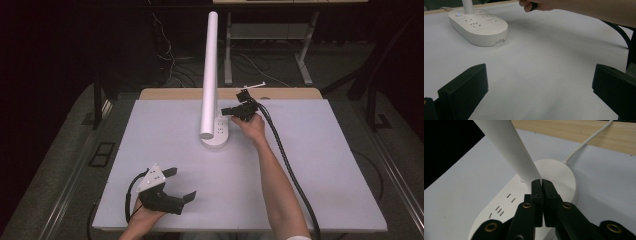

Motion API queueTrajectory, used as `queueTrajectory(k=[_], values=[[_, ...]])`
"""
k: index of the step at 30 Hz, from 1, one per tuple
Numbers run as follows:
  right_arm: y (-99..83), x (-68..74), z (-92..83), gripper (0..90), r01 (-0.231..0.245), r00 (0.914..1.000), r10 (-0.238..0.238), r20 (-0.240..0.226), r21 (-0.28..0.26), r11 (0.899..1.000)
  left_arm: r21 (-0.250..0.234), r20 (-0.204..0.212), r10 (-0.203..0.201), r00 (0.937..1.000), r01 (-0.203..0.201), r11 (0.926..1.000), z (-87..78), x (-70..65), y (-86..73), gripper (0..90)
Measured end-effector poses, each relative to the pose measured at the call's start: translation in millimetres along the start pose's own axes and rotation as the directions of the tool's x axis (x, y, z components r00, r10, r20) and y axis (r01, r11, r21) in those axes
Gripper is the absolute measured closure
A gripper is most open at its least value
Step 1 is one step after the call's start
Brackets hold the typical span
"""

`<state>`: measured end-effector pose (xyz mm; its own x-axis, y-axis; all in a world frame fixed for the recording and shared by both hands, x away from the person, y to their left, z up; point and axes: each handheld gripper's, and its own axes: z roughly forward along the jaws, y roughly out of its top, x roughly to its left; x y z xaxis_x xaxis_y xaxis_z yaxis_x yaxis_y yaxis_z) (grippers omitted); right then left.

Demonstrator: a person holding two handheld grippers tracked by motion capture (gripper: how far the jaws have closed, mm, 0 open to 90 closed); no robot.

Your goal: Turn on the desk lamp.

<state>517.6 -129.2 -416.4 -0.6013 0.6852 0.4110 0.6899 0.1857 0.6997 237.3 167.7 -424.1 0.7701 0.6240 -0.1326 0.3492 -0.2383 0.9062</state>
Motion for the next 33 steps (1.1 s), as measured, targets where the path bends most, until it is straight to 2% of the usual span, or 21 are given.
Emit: queueTrajectory(k=[7,8,14,20,25,28,30,33], values=[[-4.7,-7.3,9.5,89.3,-0.016,0.9998,0.016,0.013,0.003,1.0,-0.001,0.0,0.004,1.0,-0.004,1.0,-0.1,0.5,0.2,0.0],[-5.7,-8.8,11.8,89.3,-0.029,0.9995,0.029,0.011,-0.002,1.0,0.0,0.001,0.004,1.0,-0.004,1.0,0.0,0.3,0.2,0.0],[-7.5,-12.6,18.1,89.3,-0.041,0.9991,0.041,0.012,-0.021,0.999,0.002,0.0,0.007,1.0,-0.007,1.0,0.2,0.3,0.3,0.0],[-7.2,-9.6,19.0,89.4,-0.007,0.9995,0.008,0.029,-0.021,1.0,0.001,-0.002,0.008,1.0,-0.008,1.0,0.1,0.7,0.3,0.0],[-8.2,-11.6,19.2,89.6,-0.013,0.9996,0.014,0.026,-0.026,1.0,0.003,0.0,0.013,0.9999,-0.013,0.9999,0.1,0.1,0.3,0.0],[-8.8,-8.0,19.5,89.7,-0.013,0.9991,0.014,0.04,-0.021,1.0,0.003,-0.001,0.011,0.9999,-0.011,0.9999,0.3,0.4,0.3,0.0],[-9.9,-5.9,20.0,89.7,0.008,0.9986,-0.007,0.053,-0.019,1.0,0.004,-0.001,0.012,0.9999,-0.012,0.9999,0.2,0.3,0.4,0.0],[-9.9,-5.8,19.8,89.7,-0.002,0.9986,0.003,0.052,-0.021,1.0,0.003,-0.001,0.014,0.9999,-0.014,0.9999,-0.4,-0.2,0.5,0.0]])
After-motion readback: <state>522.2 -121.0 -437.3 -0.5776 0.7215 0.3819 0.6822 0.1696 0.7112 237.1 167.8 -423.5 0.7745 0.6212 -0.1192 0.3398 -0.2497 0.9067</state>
